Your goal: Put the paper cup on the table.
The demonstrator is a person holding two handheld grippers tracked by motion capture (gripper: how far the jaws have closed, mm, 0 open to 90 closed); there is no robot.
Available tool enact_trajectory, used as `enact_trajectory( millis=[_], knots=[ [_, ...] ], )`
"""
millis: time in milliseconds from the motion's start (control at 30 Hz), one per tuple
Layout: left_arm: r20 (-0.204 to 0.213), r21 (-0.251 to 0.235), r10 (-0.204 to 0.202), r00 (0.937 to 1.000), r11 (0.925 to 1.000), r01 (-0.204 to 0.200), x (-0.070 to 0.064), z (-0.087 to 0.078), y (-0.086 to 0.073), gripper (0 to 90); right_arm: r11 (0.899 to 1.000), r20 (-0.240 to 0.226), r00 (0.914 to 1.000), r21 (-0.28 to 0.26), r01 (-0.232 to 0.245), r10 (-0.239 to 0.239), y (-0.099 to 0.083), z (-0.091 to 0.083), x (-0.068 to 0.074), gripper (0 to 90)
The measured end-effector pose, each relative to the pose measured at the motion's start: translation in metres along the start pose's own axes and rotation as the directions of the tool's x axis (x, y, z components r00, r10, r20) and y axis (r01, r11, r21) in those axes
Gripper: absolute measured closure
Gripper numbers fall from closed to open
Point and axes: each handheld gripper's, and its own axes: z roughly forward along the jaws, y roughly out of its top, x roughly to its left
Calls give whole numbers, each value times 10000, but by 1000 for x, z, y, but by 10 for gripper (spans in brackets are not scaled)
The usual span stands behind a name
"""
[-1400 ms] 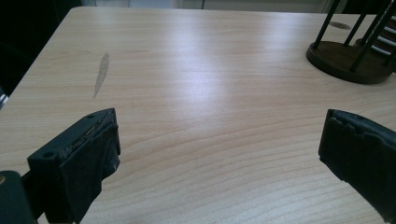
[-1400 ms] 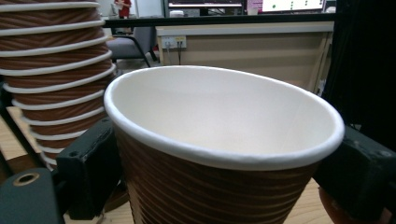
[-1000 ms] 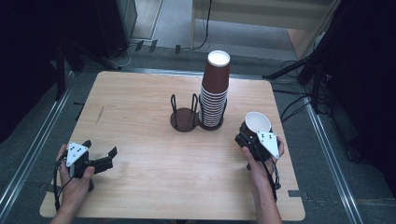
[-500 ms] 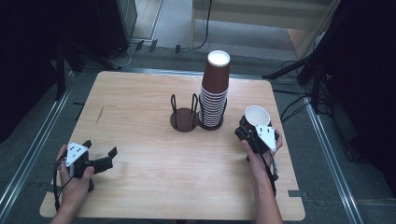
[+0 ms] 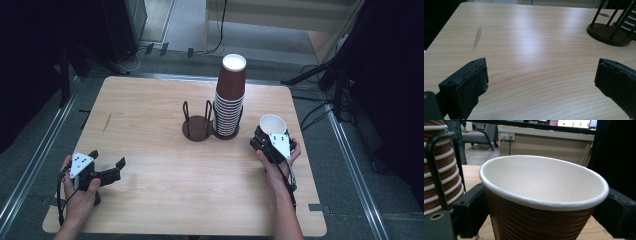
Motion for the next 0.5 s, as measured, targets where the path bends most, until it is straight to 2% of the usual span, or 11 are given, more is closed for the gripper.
enact_trajectory(
  millis=[167,200,333,433,500],
  knots=[
    [2,12,-58,10000,10000,58,0,0,1,0,9992,40,9996,286,287,-288,-2,1,0,80],
    [4,7,-56,10000,10000,56,0,0,1,0,9982,-3,9987,323,509,-509,-2,0,0,80],
    [8,-44,-150,9999,9999,150,0,1,1,0,9977,-188,9986,454,510,-502,-2,-1,-1,76],
    [17,1,-133,9999,9999,133,1,0,1,0,9955,-372,9983,811,482,-453,0,-2,-4,65],
    [81,-50,-221,9997,9997,221,2,0,1,0,9935,-698,9967,1033,478,-407,0,-2,-7,0]
  ],
)
